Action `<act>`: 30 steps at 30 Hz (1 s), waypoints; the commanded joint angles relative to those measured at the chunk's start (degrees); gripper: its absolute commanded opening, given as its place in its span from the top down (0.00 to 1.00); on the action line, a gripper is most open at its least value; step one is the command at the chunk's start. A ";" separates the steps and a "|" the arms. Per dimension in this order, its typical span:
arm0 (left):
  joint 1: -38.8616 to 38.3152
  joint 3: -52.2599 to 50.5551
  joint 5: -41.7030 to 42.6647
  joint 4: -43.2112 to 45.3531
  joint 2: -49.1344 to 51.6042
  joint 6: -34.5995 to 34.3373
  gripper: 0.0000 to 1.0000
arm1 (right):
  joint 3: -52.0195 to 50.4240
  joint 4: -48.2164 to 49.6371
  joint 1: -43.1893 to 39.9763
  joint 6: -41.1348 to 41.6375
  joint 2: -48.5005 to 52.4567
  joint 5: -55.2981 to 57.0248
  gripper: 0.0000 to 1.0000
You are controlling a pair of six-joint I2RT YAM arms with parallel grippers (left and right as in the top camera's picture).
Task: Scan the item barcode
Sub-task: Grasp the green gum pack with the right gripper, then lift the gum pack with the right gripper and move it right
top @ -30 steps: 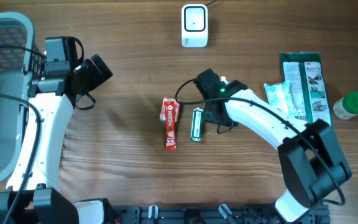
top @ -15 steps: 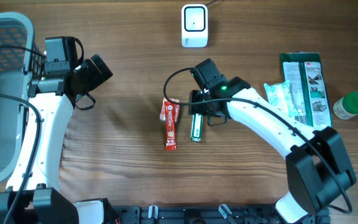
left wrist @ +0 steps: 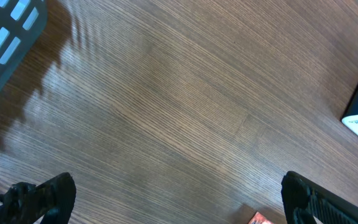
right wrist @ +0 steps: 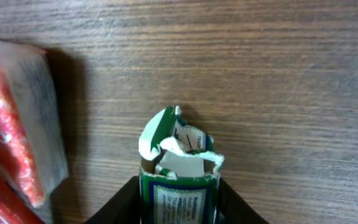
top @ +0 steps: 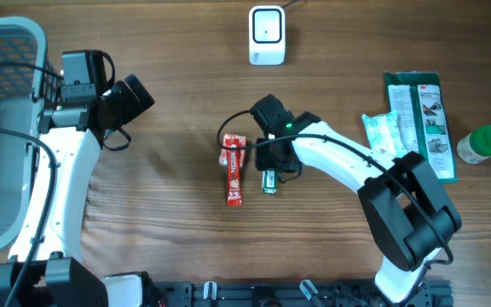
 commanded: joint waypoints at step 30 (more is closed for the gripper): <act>0.22 0.48 -0.57 -0.04 -0.52 0.04 0.00 | 3.23 -2.23 -15.76 -2.38 -2.67 -4.33 0.41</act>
